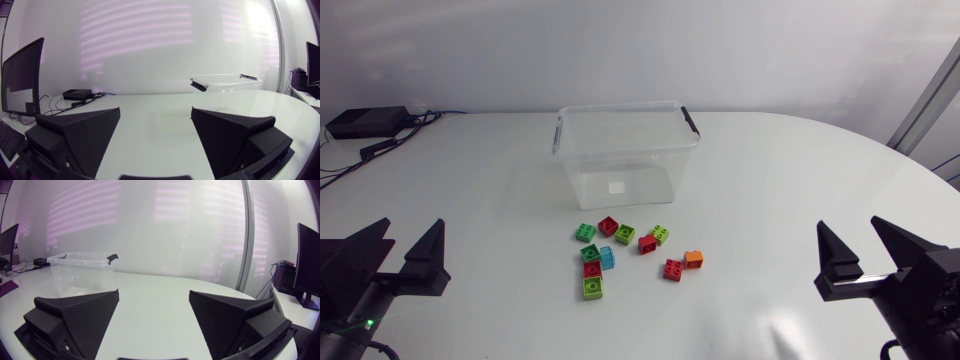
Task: Place the duplo bricks in the container
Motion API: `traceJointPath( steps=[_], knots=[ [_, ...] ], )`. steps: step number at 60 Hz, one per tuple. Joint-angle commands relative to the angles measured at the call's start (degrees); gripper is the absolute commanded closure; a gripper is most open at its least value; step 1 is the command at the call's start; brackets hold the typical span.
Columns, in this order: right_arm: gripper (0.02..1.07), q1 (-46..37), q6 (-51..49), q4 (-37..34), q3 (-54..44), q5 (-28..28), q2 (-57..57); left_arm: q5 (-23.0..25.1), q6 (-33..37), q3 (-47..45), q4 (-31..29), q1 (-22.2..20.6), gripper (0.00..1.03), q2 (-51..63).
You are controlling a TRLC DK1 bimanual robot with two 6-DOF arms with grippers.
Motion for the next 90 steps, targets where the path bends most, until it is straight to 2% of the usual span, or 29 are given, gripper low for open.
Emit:
traceJointPath(
  steps=[1,27,36,40,49,53,59,64,69,72,86,90],
  knots=[
    [0.06,0.64,1.53,-0.12,-0.99,-0.32,-0.36,0.08,-0.7,-0.91,0.03,-0.02,0.04,-0.58],
    [0.06,1.87,2.15,-0.04,-0.99,-0.14,-0.45,0.08,-0.79,-0.73,-0.06,0.68,0.04,-0.67],
    [0.06,2.4,2.24,-0.04,-0.2,0.3,-0.19,0.08,-1.05,3.58,-2.43,0.6,0.07,1.97],
    [0.06,2.75,2.24,-0.12,0.94,0.38,0.96,0.16,-1.4,5.95,-2.52,0.33,0.07,6.1],
    [0.06,3.54,3.64,-0.04,6.39,0.56,9.13,0.43,-3.51,16.32,-5.51,-0.37,0.07,23.41],
    [0.06,3.72,4.61,-0.47,9.38,0.74,14.58,0.52,-4.3,21.51,-8.49,-0.9,0.07,31.41],
    [0.06,4.6,6.28,-1.97,13.77,0.91,21.79,0.69,-3.6,31.35,-17.64,-3.01,0.07,44.77],
    [0.06,5.48,7.86,-3.64,16.85,1.09,26.36,0.87,2.2,39.0,-23.52,-5.38,0.06,54.52],
    [0.06,7.67,9.62,-6.71,20.01,1.35,30.49,5.88,2.55,44.18,-26.86,-5.47,0.09,62.61],
    [0.06,8.82,10.5,-9.09,22.21,2.49,33.12,7.11,2.29,47.17,-28.97,-6.52,0.11,67.27],
    [0.06,10.66,11.47,-21.13,32.23,3.2,46.92,7.02,2.64,54.38,-29.5,-13.64,0.1,84.14],
    [0.06,11.28,9.53,-22.54,33.63,1.18,48.86,7.02,2.55,55.78,-29.41,-15.58,0.1,87.66]
  ],
)
